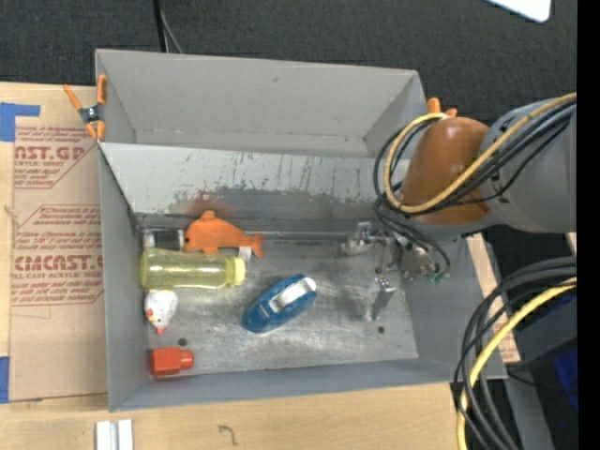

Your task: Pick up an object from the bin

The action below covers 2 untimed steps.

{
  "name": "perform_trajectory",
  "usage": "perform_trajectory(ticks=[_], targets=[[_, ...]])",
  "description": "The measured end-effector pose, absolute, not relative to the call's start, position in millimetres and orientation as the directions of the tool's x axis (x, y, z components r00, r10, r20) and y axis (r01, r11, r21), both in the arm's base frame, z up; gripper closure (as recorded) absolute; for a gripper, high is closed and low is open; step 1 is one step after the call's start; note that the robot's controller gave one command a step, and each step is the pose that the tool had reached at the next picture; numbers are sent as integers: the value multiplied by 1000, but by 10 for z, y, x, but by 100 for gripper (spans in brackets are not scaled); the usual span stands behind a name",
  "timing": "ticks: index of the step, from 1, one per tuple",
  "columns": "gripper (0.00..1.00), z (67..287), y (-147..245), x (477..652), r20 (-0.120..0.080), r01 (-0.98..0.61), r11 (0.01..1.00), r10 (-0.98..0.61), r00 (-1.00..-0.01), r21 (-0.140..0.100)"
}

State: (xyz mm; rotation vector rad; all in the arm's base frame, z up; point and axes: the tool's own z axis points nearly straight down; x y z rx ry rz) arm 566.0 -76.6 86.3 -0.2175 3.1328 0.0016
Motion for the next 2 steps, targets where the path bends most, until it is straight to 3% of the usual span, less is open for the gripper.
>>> perform_trajectory(ticks=[1, 2], targets=[[0, 815, -659, 5123, -1, -237, 972, -237, -972, 0], [0, 747, -342, 5412, 4, -250, 968, -250, -968, 1]])
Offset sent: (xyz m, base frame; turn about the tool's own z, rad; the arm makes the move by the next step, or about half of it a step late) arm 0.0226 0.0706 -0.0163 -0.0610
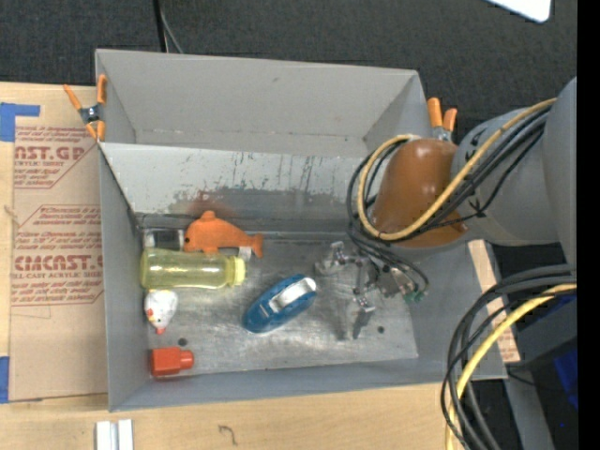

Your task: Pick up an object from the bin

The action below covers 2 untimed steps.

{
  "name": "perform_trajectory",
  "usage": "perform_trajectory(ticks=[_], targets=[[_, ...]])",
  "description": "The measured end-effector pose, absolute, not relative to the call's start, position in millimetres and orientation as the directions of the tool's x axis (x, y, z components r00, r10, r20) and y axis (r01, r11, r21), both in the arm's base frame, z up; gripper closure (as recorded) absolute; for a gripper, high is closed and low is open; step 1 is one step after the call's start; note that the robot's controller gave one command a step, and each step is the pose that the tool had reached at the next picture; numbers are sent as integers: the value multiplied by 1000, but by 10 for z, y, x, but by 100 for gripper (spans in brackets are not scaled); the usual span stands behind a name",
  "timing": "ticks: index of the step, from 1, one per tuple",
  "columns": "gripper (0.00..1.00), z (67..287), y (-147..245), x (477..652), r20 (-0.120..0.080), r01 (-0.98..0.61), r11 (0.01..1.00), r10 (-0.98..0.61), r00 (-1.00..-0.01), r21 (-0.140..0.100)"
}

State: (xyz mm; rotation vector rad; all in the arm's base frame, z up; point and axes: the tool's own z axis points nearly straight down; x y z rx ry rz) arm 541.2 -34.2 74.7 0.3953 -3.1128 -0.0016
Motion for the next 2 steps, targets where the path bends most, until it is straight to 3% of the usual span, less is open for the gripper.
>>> perform_trajectory(ticks=[1, 2], targets=[[0, 743, 61, 5400, -12, -313, 950, -313, -950, -4], [100, 740, 262, 5451, 3, -220, 975, -220, -975, 0]])
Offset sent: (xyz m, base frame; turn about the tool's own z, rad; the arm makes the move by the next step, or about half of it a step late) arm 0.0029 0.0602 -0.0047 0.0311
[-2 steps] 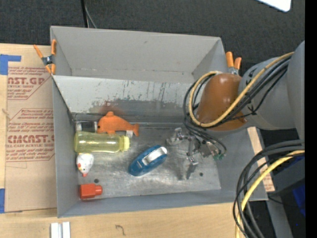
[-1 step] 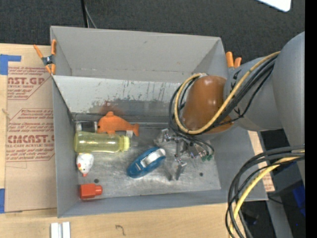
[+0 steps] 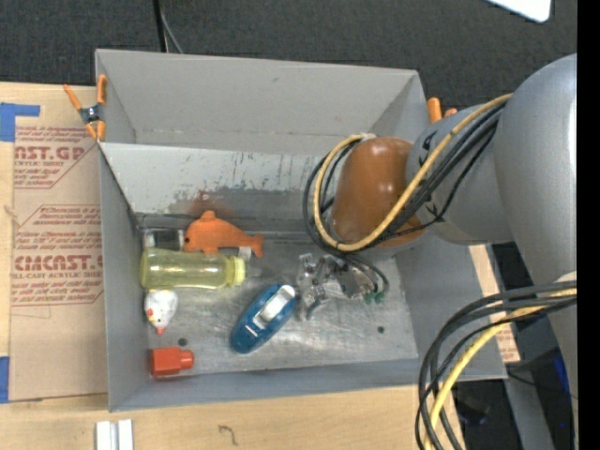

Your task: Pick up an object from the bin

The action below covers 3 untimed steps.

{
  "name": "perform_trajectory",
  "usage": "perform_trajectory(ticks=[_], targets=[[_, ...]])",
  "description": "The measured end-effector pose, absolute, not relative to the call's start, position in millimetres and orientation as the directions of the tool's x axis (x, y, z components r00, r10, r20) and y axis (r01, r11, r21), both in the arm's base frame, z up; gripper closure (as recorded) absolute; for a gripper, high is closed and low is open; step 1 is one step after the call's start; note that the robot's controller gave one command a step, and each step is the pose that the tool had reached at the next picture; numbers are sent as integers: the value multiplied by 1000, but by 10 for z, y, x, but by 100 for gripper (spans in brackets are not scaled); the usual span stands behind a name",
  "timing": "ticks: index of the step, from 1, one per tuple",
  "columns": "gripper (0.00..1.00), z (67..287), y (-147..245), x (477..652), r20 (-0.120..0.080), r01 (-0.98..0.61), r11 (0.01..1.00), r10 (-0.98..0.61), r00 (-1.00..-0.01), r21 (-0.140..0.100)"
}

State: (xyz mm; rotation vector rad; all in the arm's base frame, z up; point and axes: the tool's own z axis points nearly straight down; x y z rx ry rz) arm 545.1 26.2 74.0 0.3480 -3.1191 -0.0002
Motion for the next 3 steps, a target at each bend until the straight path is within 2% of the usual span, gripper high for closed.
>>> perform_trajectory(ticks=[1, 2, 3], targets=[[0, 719, 266, 5453, -3, -220, 975, -220, -975, 0], [0, 719, 267, 5453, -4, -220, 975, -220, -975, 0], [0, 727, 448, 5346, -11, -327, 945, -327, -945, -8]])
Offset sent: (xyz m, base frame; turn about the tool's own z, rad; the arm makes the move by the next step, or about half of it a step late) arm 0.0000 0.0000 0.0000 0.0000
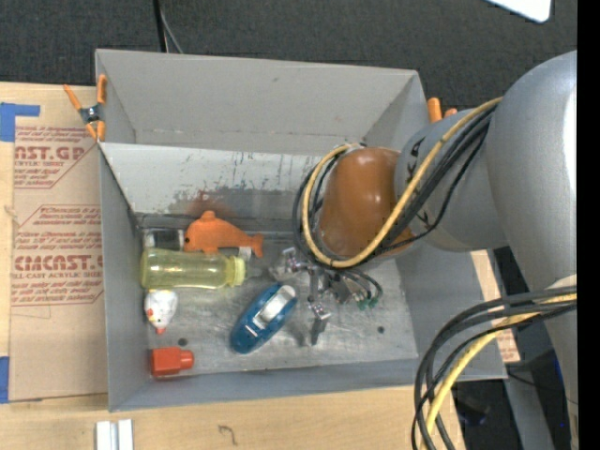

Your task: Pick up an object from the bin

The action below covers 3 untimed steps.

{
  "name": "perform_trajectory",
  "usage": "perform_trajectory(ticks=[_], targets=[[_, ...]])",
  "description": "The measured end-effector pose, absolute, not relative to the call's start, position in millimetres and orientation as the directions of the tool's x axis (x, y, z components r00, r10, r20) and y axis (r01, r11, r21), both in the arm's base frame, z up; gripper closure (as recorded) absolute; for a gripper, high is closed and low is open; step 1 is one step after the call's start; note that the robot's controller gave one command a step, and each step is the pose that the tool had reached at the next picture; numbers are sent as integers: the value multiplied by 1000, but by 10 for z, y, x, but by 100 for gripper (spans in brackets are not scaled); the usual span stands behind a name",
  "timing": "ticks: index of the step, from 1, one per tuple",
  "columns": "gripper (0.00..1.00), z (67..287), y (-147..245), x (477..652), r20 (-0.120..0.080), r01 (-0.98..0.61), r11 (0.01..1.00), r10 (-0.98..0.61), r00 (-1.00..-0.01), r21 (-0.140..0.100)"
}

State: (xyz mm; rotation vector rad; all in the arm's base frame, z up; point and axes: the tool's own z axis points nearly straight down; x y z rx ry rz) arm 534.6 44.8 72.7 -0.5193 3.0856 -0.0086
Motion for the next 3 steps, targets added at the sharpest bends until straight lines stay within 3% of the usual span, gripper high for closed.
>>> perform_trajectory(ticks=[1, 2, 3], targets=[[100, 738, 887, 5215, -15, -491, 871, -491, -871, -5], [100, 738, 887, 5215, -15, -491, 871, -491, -871, -5], [100, 2256, 894, 5032, 3, -734, 679, -734, -679, 5]])
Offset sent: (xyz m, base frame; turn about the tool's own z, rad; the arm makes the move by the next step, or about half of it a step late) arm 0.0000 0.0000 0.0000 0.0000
